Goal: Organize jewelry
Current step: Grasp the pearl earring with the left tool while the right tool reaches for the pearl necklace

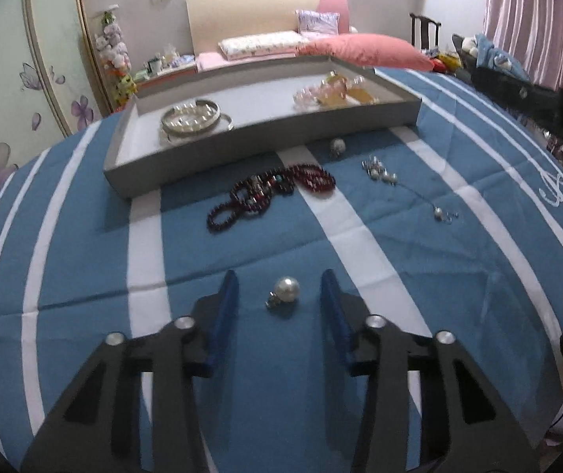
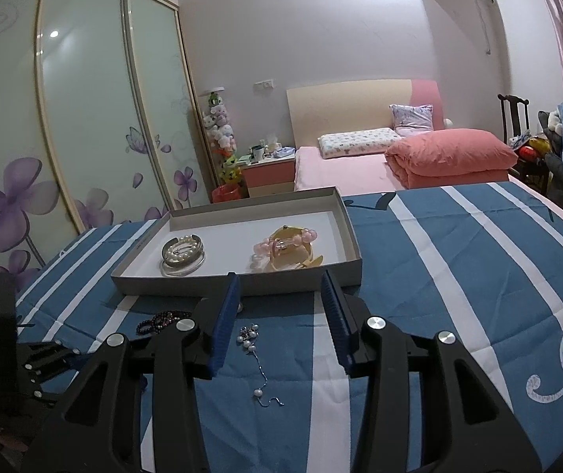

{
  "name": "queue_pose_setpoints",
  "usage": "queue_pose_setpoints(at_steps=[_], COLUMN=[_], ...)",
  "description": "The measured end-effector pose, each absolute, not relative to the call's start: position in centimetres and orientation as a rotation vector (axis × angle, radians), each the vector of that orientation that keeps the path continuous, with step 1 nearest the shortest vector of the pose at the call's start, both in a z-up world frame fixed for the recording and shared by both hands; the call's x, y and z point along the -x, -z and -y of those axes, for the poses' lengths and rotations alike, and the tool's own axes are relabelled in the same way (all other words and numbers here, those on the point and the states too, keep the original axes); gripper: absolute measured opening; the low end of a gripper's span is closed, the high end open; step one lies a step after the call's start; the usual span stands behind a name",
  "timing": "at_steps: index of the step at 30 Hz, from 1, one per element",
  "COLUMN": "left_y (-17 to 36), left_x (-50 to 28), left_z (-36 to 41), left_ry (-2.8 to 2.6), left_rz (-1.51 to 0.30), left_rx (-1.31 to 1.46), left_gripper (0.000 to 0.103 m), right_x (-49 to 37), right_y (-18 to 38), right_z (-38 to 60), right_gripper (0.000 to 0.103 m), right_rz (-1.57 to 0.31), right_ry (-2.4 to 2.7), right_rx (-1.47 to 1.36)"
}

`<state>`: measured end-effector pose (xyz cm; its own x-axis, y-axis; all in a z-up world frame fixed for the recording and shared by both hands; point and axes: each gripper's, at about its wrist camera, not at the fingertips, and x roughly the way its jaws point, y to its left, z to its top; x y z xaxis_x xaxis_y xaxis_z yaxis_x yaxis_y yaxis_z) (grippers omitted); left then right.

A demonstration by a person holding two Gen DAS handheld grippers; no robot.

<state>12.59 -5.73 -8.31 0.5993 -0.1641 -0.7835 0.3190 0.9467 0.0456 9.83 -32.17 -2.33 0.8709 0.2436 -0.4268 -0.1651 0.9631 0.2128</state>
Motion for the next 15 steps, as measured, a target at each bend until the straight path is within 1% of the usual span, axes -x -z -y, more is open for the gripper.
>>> queue_pose_setpoints(at_steps=[3,5,10,15], left_y=[8.2,8.2,8.0,7.9], left_x=[-12.5,-12.6,-13.2,-15.0], left_z=[5.9,5.8,4.9,1.4], left_ry=[0.287,0.283,0.251,0.134], left_rz=[-0.883,-0.882,-0.884,-0.889], left_rx=[-0.190,-0.191,-0.174,-0.119], left_gripper=[0.030,0.016,0.016,0.016], right_x=[-9.6,-9.6,-9.6,-10.1], right_y=[2.4,2.5,2.5,2.9], right_z=[32.4,32.5,32.5,31.9], right_gripper=[0.044,0.044,0.044,0.044], right_rz=[-0.468,-0.469,-0.480,-0.518], right_ry=[-0.215,-0.214,-0.218,-0.243], right_rx=[-0.177,-0.180,-0.177,-0.152])
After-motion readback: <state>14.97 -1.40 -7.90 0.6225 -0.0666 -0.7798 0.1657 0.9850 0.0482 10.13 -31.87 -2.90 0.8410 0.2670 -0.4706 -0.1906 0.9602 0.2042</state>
